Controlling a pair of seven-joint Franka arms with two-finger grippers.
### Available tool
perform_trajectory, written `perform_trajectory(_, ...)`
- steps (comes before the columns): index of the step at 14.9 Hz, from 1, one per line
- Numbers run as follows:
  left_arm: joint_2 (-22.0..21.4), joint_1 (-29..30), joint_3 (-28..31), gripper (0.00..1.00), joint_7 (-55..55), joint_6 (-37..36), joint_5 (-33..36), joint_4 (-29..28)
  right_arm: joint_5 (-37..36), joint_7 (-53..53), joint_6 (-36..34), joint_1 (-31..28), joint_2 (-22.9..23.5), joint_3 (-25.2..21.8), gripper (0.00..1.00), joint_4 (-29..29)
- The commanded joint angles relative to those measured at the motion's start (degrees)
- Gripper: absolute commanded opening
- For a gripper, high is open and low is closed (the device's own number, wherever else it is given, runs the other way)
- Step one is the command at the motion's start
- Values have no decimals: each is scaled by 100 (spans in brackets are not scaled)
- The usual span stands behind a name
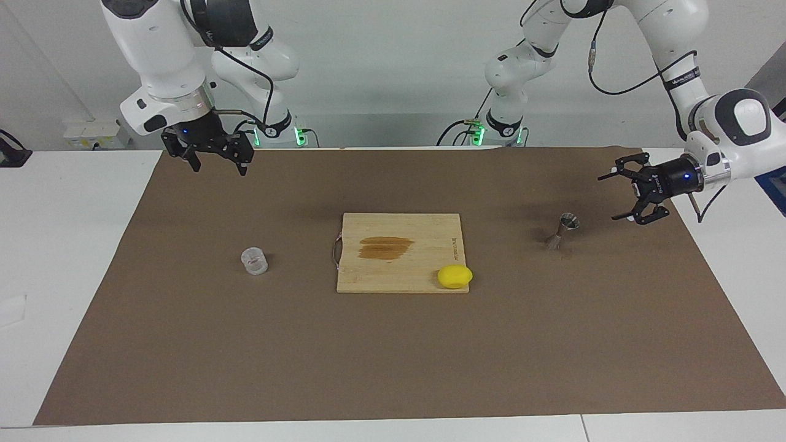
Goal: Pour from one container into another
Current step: 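Move the left gripper in and open it beside the dark cup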
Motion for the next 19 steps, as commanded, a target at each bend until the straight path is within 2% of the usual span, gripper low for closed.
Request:
perform_trajectory(1, 78, 215, -25, 100, 1120, -126, -284, -290, 0, -102, 83, -72, -120, 26, 99, -145)
perform_trajectory(4, 78, 312, -25, 100, 2228, -73, -415, -668, 0, -136, 13, -80, -120, 0, 99, -145)
perform_trajectory(7, 113, 355, -25, 100, 3562, 313, -766, -1029, 0, -93, 83, -89, -129, -18, 99, -127)
perform_trajectory(9, 471, 434, -25, 100, 3979, 262, -1057, -994, 8, 187, 328, -176, -103, -18, 99, -153)
perform_trajectory(12, 710, 523, -25, 100, 4742, 191, -1102, -1038, 8, 915, 356, -273, -50, -18, 99, -153)
perform_trajectory(16, 790, 488, -17, 100, 4859, -353, -1111, -1292, 270, 2303, 382, -352, -24, -18, 97, -294)
perform_trajectory(19, 807, 391, -8, 100, 4894, -188, -1111, -1328, 544, 2999, 663, -450, 3, -18, 96, -478)
